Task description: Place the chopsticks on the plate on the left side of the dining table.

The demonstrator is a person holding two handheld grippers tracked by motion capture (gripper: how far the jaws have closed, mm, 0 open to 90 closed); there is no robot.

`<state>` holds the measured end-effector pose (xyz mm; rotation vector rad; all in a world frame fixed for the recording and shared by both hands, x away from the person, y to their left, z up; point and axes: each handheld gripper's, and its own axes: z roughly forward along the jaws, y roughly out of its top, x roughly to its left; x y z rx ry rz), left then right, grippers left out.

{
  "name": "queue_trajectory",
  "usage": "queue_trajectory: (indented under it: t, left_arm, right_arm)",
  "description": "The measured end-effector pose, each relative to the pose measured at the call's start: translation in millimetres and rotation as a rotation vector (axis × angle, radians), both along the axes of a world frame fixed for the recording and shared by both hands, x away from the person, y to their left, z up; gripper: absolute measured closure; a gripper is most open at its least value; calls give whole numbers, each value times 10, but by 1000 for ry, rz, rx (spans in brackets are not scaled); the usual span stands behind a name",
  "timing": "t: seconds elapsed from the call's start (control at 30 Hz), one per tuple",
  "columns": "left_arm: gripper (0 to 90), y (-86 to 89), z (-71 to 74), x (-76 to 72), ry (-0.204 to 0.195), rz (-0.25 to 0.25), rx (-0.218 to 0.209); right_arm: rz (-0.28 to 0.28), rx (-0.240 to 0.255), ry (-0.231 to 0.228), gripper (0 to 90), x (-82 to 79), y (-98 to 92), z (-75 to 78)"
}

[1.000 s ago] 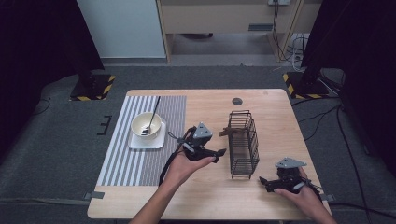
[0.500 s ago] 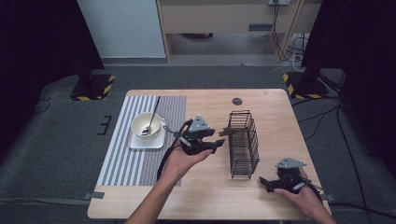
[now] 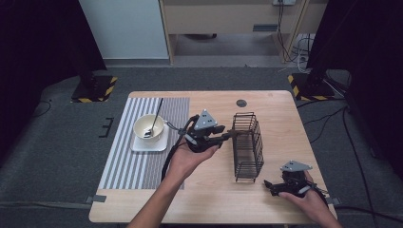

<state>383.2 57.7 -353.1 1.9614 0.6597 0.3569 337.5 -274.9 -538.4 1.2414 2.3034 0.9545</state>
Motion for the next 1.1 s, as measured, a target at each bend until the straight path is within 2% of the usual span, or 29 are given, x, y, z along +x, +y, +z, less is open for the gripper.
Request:
queue_trajectory:
  t: [0.1, 0.2, 0.27, 0.5, 0.67, 0.8, 1.1]
  left_arm:
    - [693, -20, 37, 2, -4, -1, -3]
    - [728, -50, 68, -1, -15, -5, 13]
    - [733, -58, 74, 3, -19, -2, 24]
    - [748, -26, 67, 38, -10, 8, 21]
    - [752, -27, 88, 56, -20, 15, 36]
    - [748, -27, 103, 89, -22, 23, 36]
    - [677, -133, 66, 195, -32, 60, 100]
  right_arm:
    - [-1, -1, 0, 2, 0, 0, 0]
    - [0, -2, 1, 2, -1, -1, 2]
    - [0, -2, 1, 2, -1, -1, 2]
    - [0, -2, 1, 2, -1, -1, 2]
    - [-1, -2, 0, 2, 0, -1, 1]
    - [0, -3, 1, 2, -1, -1, 2]
    - [0, -1, 0, 2, 0, 0, 1]
